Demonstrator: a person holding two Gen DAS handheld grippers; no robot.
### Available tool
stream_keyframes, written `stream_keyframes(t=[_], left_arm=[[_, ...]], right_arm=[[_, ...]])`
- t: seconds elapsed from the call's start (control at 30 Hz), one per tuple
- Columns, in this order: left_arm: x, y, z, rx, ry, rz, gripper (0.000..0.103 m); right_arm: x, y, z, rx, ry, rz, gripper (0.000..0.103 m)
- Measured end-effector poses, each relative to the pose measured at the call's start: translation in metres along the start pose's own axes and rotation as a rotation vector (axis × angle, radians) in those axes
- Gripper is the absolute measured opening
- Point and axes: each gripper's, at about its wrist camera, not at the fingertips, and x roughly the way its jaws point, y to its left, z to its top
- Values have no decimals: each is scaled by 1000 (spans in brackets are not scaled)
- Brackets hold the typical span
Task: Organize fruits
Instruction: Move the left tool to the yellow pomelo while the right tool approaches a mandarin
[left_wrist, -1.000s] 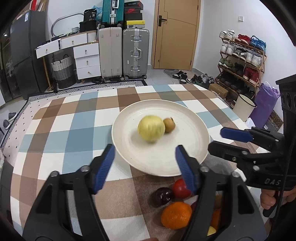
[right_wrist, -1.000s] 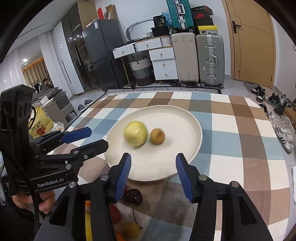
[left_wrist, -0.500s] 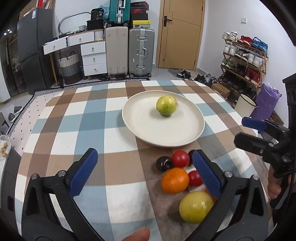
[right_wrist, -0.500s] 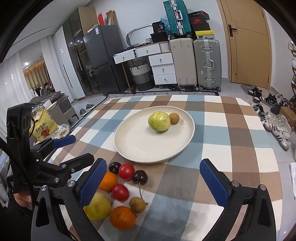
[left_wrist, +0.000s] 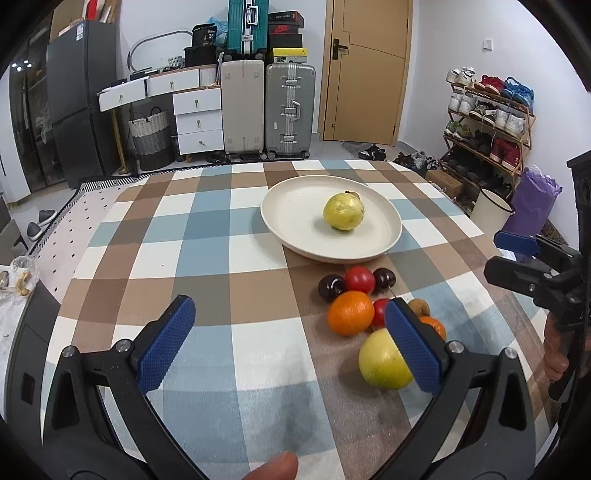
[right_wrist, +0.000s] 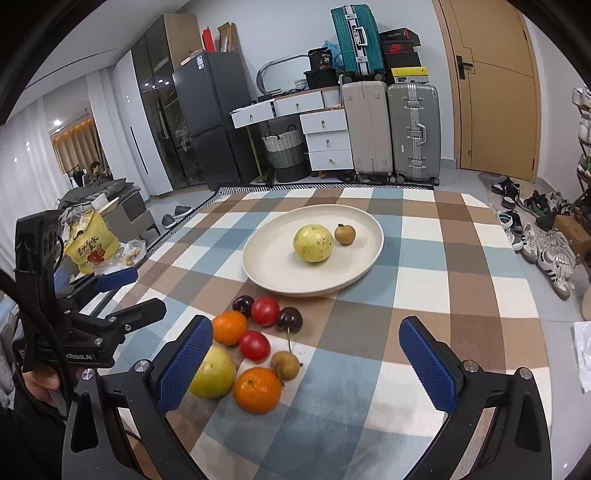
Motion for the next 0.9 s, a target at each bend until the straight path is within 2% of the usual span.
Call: stream_keyframes(t=[0.5,0.9], left_arm=[[-6,-17,-30,3,38,10,102],[4,-27,-40,22,63,-5,102]], right_arm=[[8,9,-34,-24,85,-6,102],[25,11,-51,-28,145,6,102]])
